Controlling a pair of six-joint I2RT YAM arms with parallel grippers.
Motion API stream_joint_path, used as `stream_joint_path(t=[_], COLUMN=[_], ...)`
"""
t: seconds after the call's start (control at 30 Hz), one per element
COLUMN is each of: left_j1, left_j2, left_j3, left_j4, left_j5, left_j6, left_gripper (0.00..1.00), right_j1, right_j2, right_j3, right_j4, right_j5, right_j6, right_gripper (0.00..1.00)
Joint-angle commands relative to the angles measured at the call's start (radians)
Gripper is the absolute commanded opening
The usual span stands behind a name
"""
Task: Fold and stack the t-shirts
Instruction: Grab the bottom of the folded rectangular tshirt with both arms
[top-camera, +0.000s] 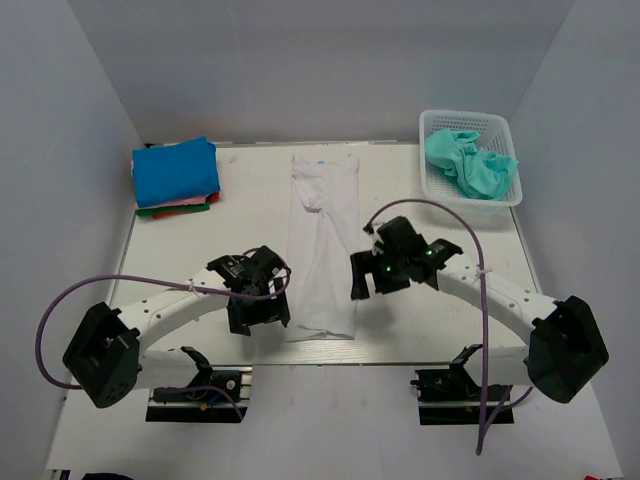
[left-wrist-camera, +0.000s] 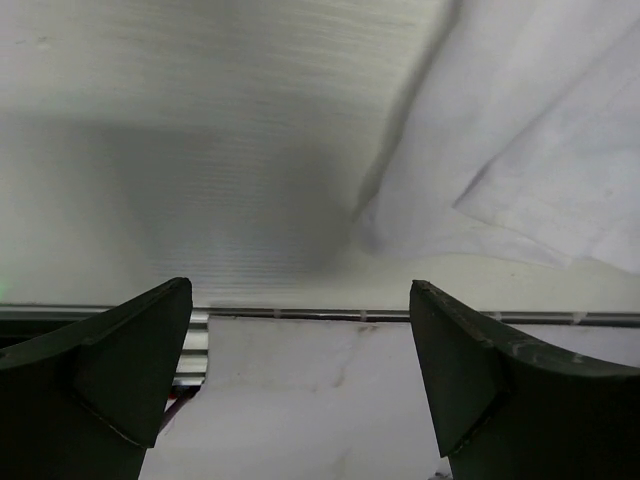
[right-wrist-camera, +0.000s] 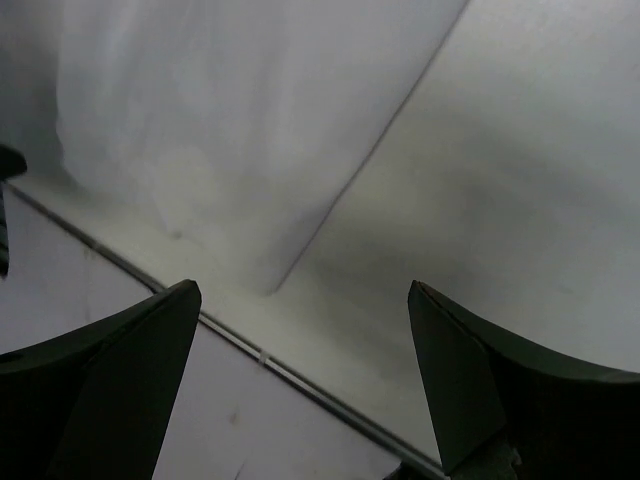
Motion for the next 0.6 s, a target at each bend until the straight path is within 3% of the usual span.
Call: stream_joint_path(t=[0.0, 0.07, 0.27, 0.37, 0.57], left_j1=[-0.01, -0.022, -0.022, -0.022, -0.022], left_j2=[0.042, 0.052, 0.037, 0.015, 0.04], left_j3=[-0.012, -0.033, -0.127, -0.216, -0.262], left_j4=[0.147, 0.178, 0.247, 0.379, 0.486], left_j5=[0.086, 0.105, 0.116, 0.187, 0.198], left_j6=[0.061, 0.072, 0.072, 0.072, 0.072], left_gripper=[1.0, 0.97, 0.84, 0.82, 0.75], right_j1=[0.072, 0.103, 0.171, 0.186, 0.218], right_j2=[-0.052, -0.024, 0.024, 0.044, 0.064], right_j3=[-0.041, -0.069, -0.129, -0.175, -0.253], right_j4=[-0.028, -0.008, 0.072, 0.131, 0.233], right_j5=[-0.07, -0.073, -0.076, -0.094, -0.117], right_j6=[0.08, 0.105, 0.142, 0.143, 0.16], right_gripper=[0.9, 0.9, 0.76, 0.7, 0.67])
